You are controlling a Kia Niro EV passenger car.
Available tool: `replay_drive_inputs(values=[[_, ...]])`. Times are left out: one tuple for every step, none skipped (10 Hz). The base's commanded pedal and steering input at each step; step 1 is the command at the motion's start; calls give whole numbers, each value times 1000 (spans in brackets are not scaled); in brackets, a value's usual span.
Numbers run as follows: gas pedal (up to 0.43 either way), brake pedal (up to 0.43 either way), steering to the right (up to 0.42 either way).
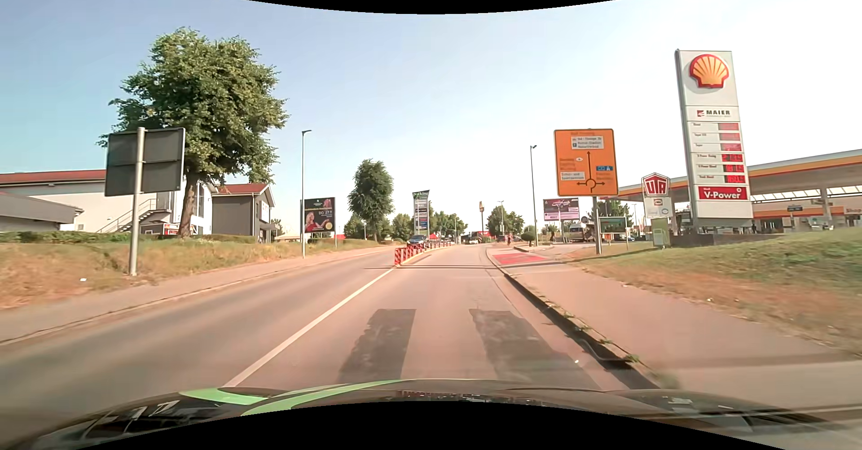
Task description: Follow the waypoints while adhering to traffic rules and regulations
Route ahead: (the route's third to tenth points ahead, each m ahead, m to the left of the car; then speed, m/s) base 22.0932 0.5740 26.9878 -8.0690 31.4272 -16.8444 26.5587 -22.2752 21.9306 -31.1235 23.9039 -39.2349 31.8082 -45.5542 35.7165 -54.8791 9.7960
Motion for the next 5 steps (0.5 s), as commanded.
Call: replay_drive_inputs(values=[[0,177,15],[0,177,16],[0,177,18],[0,189,22],[0,195,23]])
